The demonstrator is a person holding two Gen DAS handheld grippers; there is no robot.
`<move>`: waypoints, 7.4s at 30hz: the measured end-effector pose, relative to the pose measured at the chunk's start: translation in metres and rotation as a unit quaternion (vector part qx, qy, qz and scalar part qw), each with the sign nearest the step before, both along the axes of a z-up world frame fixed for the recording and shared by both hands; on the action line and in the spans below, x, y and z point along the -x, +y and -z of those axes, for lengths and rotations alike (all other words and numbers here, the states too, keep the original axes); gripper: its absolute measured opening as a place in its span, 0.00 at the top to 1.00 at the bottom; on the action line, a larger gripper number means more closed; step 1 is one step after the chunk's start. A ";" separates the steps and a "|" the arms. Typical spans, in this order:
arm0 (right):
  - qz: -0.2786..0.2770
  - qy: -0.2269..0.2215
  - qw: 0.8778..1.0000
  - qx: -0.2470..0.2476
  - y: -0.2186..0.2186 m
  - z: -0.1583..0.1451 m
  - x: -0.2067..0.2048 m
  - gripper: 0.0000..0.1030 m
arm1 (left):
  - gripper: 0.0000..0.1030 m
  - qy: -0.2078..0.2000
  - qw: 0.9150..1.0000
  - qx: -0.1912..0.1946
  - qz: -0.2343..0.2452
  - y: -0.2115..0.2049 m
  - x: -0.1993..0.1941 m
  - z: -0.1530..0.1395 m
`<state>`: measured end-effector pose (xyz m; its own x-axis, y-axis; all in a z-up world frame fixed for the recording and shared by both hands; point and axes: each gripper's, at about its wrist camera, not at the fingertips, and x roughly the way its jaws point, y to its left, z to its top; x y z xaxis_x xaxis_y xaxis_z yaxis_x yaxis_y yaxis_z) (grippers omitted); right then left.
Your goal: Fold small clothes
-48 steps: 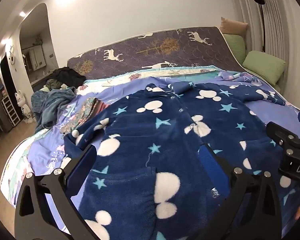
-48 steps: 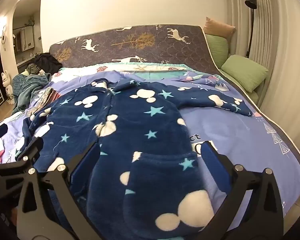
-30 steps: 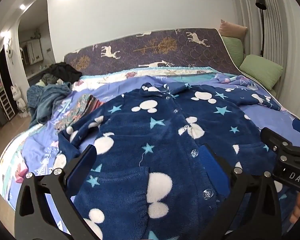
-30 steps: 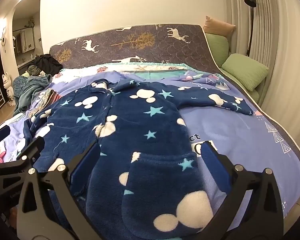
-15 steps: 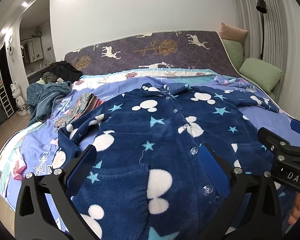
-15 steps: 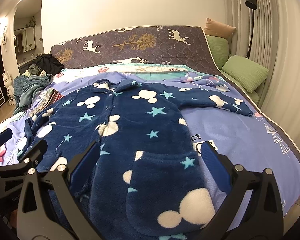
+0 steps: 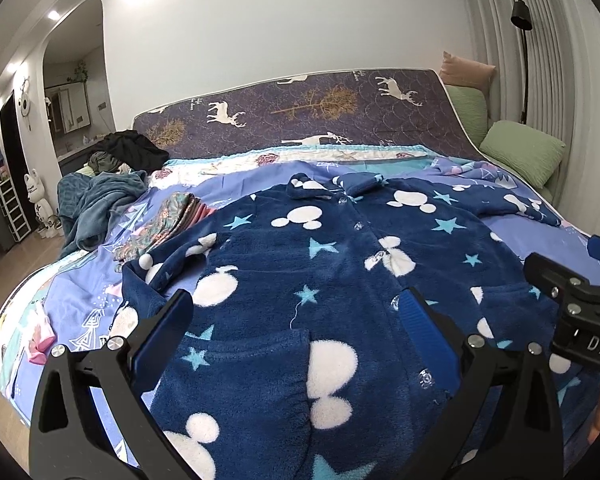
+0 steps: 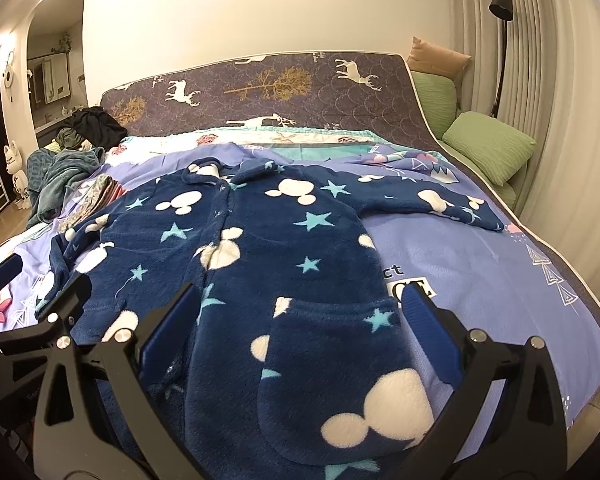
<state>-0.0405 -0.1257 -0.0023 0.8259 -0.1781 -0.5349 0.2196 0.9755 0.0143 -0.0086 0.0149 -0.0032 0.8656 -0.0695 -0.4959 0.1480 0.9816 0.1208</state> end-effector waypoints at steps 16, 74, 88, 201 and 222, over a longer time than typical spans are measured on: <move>-0.025 -0.013 1.000 0.004 0.024 -0.005 -0.002 0.02 | 0.01 -0.008 1.000 0.013 0.003 0.020 0.004 0.001; -0.021 0.020 0.999 0.034 0.055 0.008 -0.043 0.02 | 0.01 0.045 0.995 0.084 -0.008 0.078 -0.039 0.026; -0.083 0.075 0.992 0.052 0.057 0.022 -0.087 0.02 | 0.10 0.111 0.955 0.218 -0.167 0.250 -0.087 0.057; -0.335 0.208 0.919 -0.018 0.179 0.013 -0.376 0.44 | 0.51 0.183 0.981 0.054 -0.024 0.129 -0.242 0.087; -0.307 0.157 0.939 -0.009 0.200 0.023 -0.398 0.62 | 0.91 0.132 0.982 0.118 -0.064 0.152 -0.217 0.078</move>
